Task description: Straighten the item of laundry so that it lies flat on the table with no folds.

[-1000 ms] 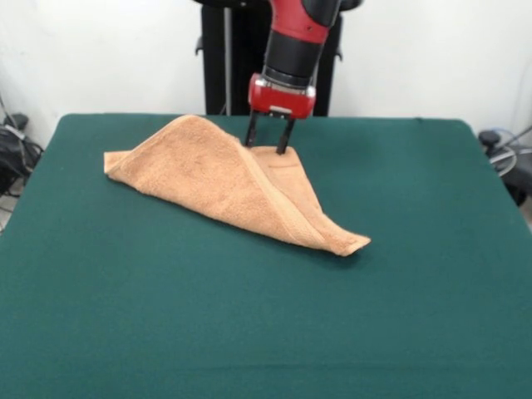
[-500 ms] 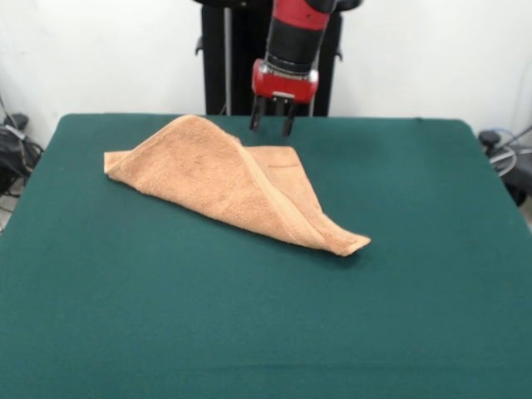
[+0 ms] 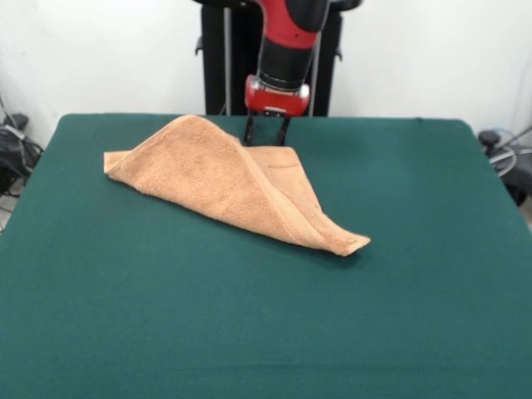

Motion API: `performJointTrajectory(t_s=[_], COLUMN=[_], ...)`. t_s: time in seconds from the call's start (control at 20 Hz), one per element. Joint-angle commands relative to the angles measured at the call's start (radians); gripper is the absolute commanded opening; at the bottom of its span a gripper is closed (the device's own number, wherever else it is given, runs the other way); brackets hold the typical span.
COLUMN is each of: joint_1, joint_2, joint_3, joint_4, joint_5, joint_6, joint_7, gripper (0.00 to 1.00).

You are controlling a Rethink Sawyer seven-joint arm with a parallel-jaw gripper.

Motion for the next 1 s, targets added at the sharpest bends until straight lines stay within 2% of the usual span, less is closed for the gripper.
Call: performJointTrajectory(t_s=[0.05,0.25,0.55,0.85,1.0], joint_1=[-0.035,-0.028,-0.039,-0.021,-0.005], joint_2=[0.197,0.235,0.243,0.198,0.170], joint_3=[0.008,0.004,0.009,-0.003,-0.012], joint_4=[-0.321,-0.361,-0.389,-0.353,-0.315], joint_5=[0.055,0.051,0.037,0.063,0.069], joint_6=[0.075,0.054,0.070,0.109,0.022], joint_7=[0.201,0.216,0.215,0.209,0.258], gripper=[1.00,1.00,1.00,1.00,1.00])
